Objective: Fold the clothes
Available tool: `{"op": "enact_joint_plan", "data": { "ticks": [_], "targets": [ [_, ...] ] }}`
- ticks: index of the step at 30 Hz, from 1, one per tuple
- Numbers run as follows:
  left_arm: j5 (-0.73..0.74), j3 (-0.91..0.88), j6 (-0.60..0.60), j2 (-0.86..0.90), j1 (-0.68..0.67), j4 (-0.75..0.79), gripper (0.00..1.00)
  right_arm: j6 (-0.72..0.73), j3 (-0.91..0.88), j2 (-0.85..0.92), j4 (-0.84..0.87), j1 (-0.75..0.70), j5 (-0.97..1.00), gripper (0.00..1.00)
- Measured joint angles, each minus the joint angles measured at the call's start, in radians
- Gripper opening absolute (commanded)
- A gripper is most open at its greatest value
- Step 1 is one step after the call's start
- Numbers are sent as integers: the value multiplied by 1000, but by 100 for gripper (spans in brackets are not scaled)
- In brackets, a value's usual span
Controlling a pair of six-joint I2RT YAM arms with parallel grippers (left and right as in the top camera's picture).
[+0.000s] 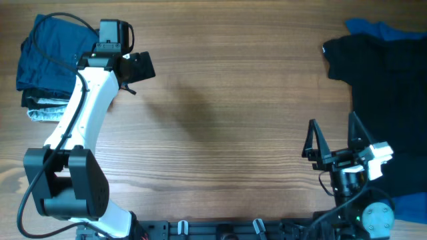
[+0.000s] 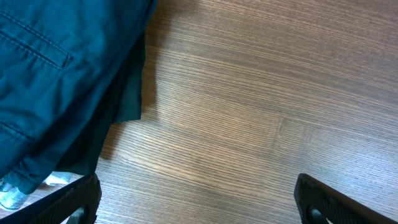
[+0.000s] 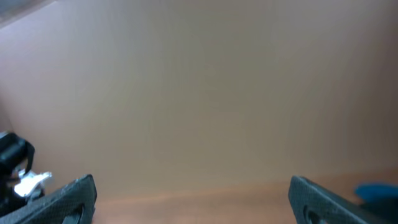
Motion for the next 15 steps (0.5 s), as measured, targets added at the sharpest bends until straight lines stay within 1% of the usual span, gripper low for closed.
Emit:
{"op": "enact_joint_plan", "data": {
  "ticks": [2,6,10,15],
  "targets": [
    [0,0,0,0,0,0,100,-3,-67,-2,77,0,0,100],
    [0,0,0,0,0,0,100,-4,-160,-2,129,0,0,100],
    [0,0,0,0,0,0,100,-27,-179,-2,97,0,0,99],
    [0,0,0,0,0,0,100,-111,-179,-4,4,0,0,100]
  ]
}}
